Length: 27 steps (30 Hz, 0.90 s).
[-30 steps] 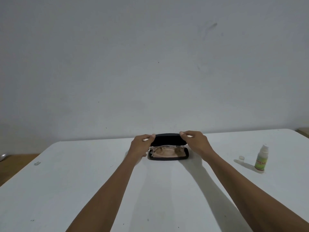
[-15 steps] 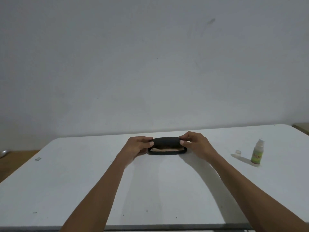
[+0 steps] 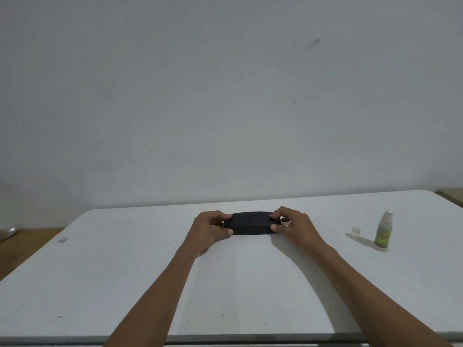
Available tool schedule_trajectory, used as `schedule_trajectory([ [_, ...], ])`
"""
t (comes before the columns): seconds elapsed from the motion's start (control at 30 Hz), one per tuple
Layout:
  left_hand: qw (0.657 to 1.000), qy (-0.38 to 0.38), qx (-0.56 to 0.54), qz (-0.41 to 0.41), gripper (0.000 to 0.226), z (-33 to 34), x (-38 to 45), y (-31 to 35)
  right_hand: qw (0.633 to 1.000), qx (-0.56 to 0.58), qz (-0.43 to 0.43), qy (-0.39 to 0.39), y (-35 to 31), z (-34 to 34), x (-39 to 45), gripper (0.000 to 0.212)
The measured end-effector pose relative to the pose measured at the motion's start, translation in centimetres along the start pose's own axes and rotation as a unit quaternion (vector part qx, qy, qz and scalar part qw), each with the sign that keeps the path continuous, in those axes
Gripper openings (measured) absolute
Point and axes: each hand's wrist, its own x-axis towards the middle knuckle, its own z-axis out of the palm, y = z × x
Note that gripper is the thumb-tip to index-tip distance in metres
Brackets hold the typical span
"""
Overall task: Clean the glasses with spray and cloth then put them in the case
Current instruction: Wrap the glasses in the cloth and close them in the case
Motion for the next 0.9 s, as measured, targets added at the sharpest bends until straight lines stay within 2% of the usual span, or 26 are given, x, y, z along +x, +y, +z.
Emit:
schedule_trajectory([
  [0.17, 0.991, 0.054, 0.114, 0.049, 0.039, 1.4, -0.6, -0.2, 0.997, -0.074, -0.006, -0.001, -0.6, 0.8, -0.3, 0.030],
  [0.3, 0.991, 0.064, 0.106, 0.051, 0.040, 1.3, 0.2, 0.0, 0.996, -0.085, -0.008, 0.001, -1.1, 1.0, 0.8, 0.036],
  [0.43, 0.995, 0.080, 0.050, 0.035, 0.040, 1.2, 2.5, 0.6, 0.997, -0.075, -0.010, 0.014, -1.3, 1.4, 3.3, 0.033],
  [0.53, 0.994, 0.092, 0.047, 0.039, 0.039, 1.1, 4.6, 0.7, 0.997, -0.071, -0.006, 0.024, -1.1, 2.0, 5.4, 0.032],
  [0.73, 0.977, 0.103, 0.173, 0.074, 0.036, 1.2, 7.3, -0.1, 0.996, -0.088, 0.000, 0.032, -0.3, 3.2, 8.2, 0.030],
  [0.9, 0.969, 0.119, 0.197, 0.092, 0.035, 1.2, 8.0, -0.5, 0.993, -0.108, -0.006, 0.048, 0.0, 3.7, 8.9, 0.029],
])
